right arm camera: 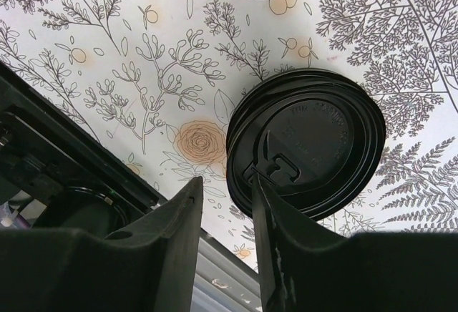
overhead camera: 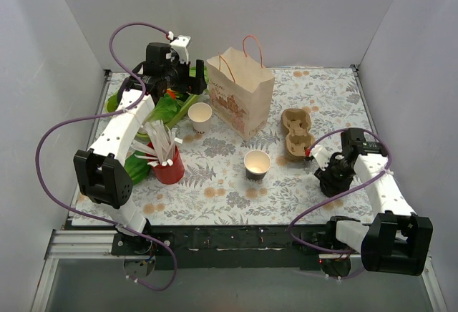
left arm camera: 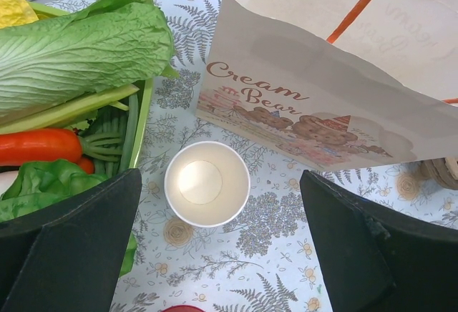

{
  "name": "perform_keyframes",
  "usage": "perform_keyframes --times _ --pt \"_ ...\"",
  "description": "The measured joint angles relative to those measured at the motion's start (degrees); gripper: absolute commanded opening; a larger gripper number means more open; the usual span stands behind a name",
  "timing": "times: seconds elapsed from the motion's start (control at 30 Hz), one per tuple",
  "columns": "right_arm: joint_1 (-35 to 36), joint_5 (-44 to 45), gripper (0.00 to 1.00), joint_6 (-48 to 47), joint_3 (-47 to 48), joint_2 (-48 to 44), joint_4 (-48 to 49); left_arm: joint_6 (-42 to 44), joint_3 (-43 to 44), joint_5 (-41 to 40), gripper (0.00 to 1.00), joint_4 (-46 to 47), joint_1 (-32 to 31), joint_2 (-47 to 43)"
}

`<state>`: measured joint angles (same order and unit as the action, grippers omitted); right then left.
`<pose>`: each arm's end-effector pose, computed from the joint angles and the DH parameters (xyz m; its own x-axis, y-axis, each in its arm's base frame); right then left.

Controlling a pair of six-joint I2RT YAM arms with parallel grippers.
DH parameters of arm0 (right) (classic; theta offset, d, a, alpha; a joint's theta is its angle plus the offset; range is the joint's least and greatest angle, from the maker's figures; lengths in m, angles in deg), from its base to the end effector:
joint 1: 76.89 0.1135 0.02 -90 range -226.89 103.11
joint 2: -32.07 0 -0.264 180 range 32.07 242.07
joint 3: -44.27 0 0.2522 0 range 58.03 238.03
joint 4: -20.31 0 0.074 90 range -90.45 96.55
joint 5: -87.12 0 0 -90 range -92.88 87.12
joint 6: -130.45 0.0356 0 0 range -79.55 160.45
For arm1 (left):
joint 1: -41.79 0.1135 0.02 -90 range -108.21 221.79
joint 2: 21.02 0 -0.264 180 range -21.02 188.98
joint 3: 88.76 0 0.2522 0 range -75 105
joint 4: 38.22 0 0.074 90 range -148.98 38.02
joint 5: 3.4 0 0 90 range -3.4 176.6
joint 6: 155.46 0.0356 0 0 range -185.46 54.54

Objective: Pack the takeout coffee

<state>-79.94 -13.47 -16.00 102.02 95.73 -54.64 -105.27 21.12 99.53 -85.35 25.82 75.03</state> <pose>0.1711 -0.0026 0.2165 -0.5642 -0.7903 -0.2390 -0.8089 0.5871 -0.0321 0.3666 -0.1132 0.3766 -0.6923 -0.4509 -0.5634 0.0062 0.7770 -0.6295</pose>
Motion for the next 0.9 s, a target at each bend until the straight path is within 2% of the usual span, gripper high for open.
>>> perform_keyframes --times 0.37,0.67,0.9 --pt "0.0 0.0 0.3 -0.02 -1.33 0.55 1.6 -0.02 0.0 0.59 0.94 0.0 0.0 0.0" --pt "0.0 0.13 0.03 0.09 -1.51 0.59 1.62 0.0 0.0 1.2 0.94 0.0 0.0 0.0" --pt "0.0 0.76 0.01 0.09 1.77 -0.35 -0.57 0.0 0.0 1.62 0.93 0.0 0.0 0.0"
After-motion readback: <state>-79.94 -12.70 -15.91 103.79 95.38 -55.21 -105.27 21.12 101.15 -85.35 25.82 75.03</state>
